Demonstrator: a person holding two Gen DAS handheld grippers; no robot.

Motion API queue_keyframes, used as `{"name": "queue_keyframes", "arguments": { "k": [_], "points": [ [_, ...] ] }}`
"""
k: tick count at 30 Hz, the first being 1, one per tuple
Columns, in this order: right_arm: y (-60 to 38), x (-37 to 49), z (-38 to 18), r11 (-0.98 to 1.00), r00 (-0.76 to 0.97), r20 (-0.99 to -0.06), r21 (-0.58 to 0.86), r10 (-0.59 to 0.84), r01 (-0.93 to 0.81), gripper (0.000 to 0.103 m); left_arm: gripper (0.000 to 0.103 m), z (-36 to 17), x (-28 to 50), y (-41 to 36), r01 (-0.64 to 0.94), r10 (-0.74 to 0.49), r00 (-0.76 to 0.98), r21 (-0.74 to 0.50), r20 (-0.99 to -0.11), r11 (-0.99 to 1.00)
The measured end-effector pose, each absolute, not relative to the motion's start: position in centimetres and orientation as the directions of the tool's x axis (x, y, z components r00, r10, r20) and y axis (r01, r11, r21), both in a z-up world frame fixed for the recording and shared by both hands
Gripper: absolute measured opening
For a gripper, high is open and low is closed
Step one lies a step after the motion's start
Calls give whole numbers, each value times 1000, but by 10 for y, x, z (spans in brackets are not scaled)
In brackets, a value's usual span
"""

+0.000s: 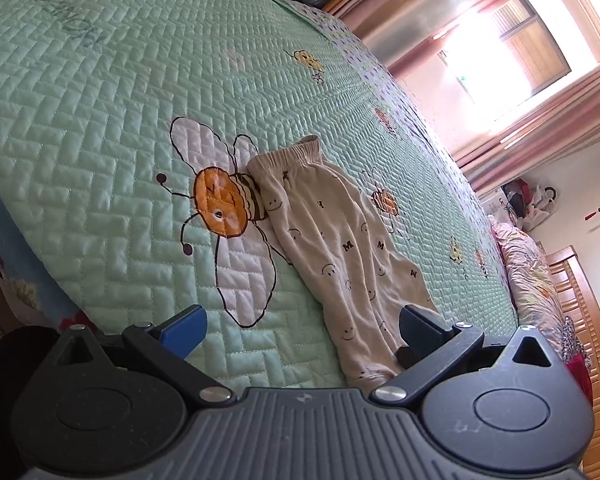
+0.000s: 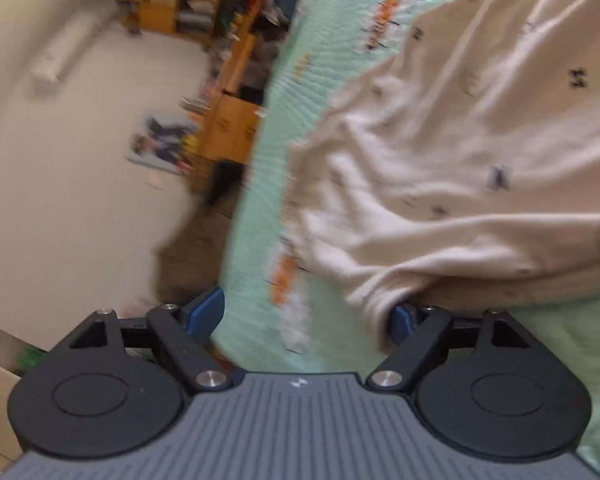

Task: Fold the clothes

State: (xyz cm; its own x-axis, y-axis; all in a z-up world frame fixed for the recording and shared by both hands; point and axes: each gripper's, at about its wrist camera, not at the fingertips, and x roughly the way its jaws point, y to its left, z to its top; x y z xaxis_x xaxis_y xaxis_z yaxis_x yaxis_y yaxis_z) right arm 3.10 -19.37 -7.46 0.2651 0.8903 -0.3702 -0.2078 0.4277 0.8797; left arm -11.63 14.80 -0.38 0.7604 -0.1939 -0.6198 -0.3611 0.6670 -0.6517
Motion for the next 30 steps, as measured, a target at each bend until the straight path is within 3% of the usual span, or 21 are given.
{"name": "queue_keyframes", "arguments": {
  "k": [5,9,15,22,28,30],
  "points": [
    [-191,2,-61,475,319,-373,805,871,-357,83,102,-5,-116,146,-362,-196,756,-648,-625,670],
    [-182,-4,-61,485,220,-432,785,874,-385,83,102,-5,-115,144,-357,-197,752,-640,-629,680],
    [-185,-25,-60,503,221,-453,744,864,-441,82,102,-12,-110,136,-355,-206,728,-616,-654,703],
    [-221,-31,-62,463,290,-374,809,881,-363,83,102,-20,-92,111,-315,-215,686,-550,-695,774],
    [-277,-33,-70,434,451,-301,872,840,-226,83,102,-13,-30,48,-111,-273,658,-448,-702,887],
    [-292,-33,-72,431,502,-293,884,814,-183,83,102,-23,-7,29,-66,-257,616,-373,-745,925]
  ]
}}
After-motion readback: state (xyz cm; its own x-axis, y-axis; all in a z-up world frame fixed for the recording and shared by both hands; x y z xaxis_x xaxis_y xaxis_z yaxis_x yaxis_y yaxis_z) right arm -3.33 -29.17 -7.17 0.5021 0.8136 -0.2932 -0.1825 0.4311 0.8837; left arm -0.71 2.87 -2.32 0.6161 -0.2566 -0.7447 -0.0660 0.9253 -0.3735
